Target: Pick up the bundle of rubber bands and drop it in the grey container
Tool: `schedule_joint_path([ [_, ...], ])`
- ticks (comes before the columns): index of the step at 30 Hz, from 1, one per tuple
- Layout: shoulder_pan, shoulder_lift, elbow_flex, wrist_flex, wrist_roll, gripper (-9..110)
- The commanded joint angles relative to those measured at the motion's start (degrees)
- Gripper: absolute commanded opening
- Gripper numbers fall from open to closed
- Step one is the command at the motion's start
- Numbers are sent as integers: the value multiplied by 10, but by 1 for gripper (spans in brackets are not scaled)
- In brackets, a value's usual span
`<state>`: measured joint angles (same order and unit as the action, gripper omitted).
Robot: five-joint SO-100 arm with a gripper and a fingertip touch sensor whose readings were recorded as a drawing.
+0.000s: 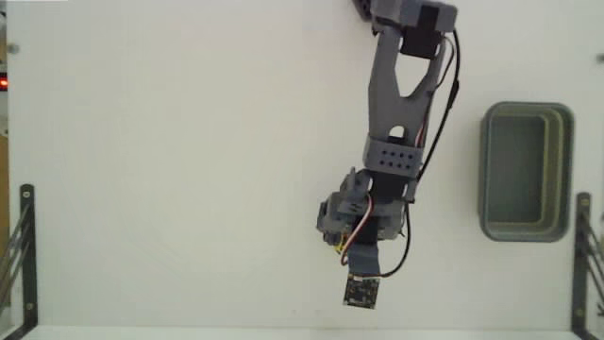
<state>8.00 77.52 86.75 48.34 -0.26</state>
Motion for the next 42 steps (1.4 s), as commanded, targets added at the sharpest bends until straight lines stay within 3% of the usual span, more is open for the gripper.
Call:
schedule_joint_path([
  [1, 1, 21, -1, -10, 3, 31],
  [16, 1, 25, -61, 54, 3, 31],
  [42, 1, -16, -329, 280, 3, 31],
])
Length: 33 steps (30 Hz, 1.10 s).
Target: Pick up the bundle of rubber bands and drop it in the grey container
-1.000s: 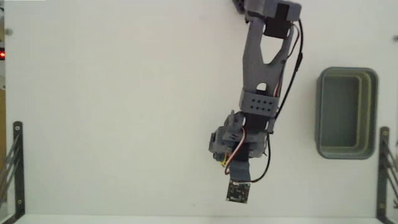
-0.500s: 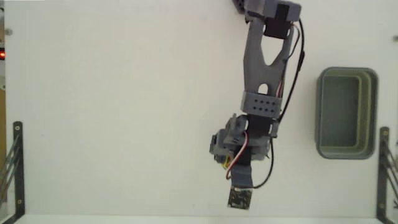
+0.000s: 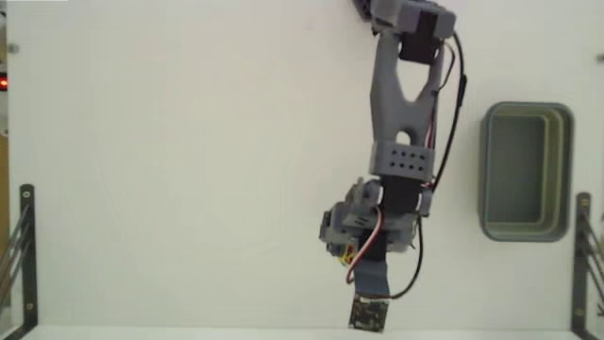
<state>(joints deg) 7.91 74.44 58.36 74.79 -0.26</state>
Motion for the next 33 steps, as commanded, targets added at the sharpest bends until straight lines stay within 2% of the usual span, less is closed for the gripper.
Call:
schedule_joint_path([
  [1, 1, 12, -53, 22, 3, 31],
  [14, 1, -30, -184, 111, 3, 31],
  [33, 1, -34, -197, 119, 3, 31],
])
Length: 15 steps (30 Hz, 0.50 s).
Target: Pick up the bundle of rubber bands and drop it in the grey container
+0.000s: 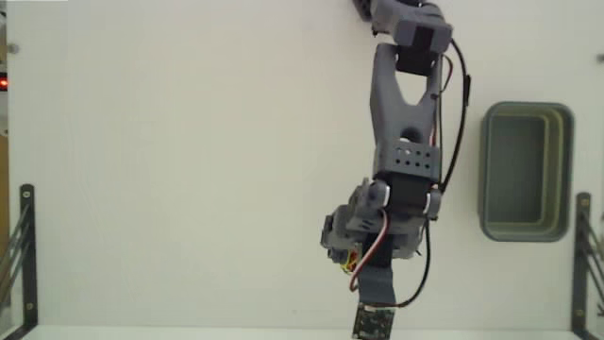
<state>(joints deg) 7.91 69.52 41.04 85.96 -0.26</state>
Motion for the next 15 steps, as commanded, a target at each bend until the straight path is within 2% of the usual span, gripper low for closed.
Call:
schedule_joint_path([
  [1, 1, 15, -23, 8, 3, 31],
  [15, -36, 33, -1, 4, 3, 31],
])
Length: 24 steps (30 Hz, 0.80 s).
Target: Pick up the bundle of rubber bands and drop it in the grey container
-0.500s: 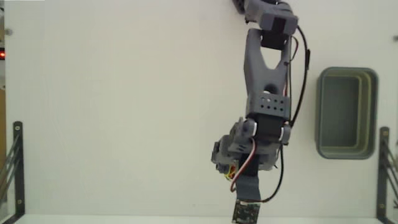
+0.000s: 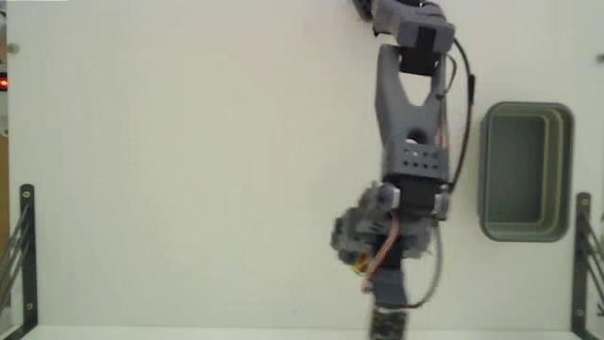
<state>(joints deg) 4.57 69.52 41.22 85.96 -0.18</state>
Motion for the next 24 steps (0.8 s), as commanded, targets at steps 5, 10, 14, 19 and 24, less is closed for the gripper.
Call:
schedule_joint_path([
  [5, -27, 45, 12, 1, 2, 31],
  [10, -57, 60, 30, -2, 2, 31],
  [14, -84, 73, 46, -5, 2, 31],
  [19, -119, 90, 67, -9, 2, 31],
  [24, -156, 108, 89, -13, 2, 31],
])
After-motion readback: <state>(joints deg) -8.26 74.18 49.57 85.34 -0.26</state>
